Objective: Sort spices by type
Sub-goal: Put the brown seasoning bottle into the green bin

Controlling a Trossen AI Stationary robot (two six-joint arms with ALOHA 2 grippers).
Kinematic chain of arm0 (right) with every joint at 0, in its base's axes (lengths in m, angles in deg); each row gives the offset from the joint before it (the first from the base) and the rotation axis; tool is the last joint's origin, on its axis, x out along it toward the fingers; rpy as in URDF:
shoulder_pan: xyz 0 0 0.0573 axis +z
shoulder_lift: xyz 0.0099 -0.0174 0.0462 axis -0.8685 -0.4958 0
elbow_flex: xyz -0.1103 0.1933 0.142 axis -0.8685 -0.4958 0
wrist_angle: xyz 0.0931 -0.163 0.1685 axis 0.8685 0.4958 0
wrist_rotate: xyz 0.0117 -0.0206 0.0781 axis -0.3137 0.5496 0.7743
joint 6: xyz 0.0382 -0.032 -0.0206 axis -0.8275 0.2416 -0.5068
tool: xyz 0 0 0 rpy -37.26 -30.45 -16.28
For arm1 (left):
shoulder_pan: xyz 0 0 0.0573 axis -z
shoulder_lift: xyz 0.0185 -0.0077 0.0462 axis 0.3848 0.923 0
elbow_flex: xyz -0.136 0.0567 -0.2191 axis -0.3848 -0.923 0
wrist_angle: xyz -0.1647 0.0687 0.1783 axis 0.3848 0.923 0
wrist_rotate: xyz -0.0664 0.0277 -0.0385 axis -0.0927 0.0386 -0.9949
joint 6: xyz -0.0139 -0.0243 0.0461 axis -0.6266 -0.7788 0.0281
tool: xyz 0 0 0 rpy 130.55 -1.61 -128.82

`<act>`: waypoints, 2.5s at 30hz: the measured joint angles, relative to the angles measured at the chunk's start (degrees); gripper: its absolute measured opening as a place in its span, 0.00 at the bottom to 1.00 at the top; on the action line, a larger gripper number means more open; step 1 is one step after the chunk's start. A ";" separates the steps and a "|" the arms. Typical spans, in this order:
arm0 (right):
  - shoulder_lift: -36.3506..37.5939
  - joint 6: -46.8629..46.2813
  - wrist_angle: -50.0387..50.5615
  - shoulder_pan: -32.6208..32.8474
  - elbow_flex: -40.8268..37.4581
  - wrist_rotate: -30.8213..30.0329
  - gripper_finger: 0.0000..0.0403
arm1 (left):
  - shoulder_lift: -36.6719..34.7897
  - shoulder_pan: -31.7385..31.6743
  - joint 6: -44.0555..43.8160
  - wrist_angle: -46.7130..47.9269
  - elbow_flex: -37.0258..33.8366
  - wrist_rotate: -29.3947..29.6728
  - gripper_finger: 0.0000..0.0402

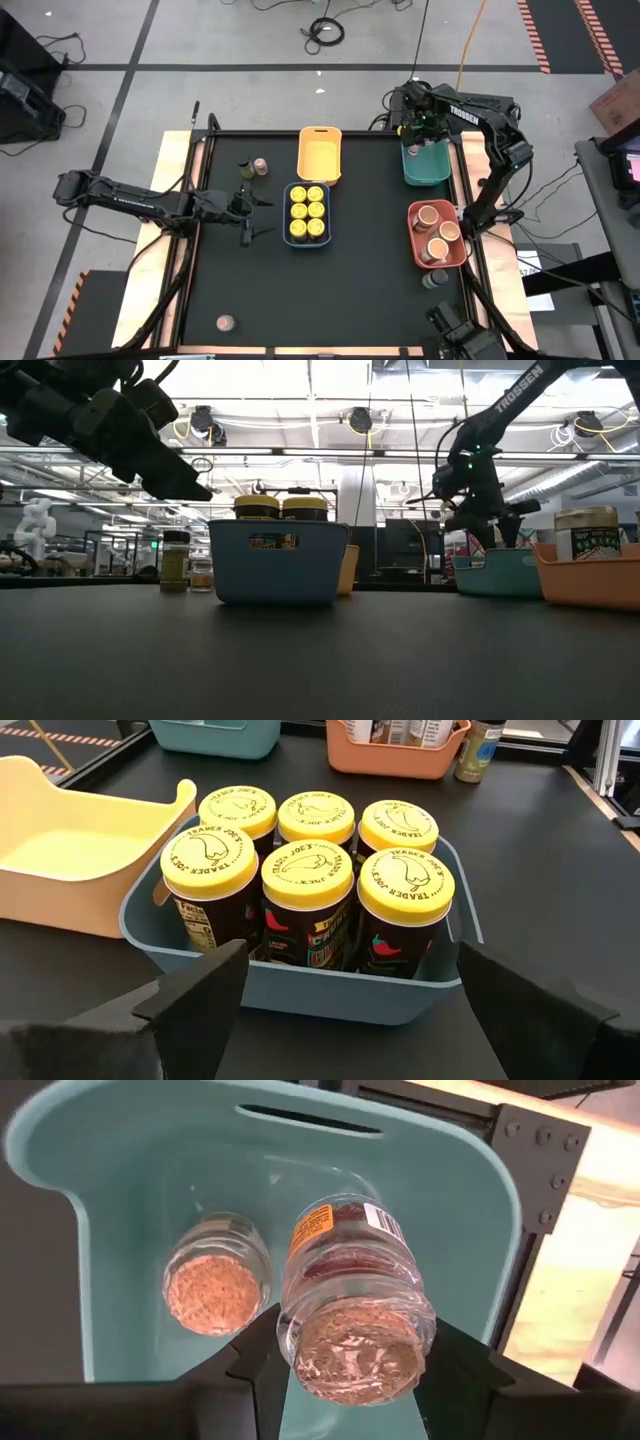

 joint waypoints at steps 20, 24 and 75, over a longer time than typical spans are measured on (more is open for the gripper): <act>-0.04 8.22 -5.19 -0.25 -5.40 -0.22 0.42 | -0.02 0.00 0.04 0.56 -0.01 0.01 0.90; -0.04 9.06 -5.46 -0.62 -5.91 -1.33 0.42 | -0.02 0.00 0.04 0.54 0.01 0.01 0.90; 0.02 8.91 9.83 4.06 8.91 0.31 0.65 | -0.02 -0.02 0.04 0.54 0.01 0.01 0.90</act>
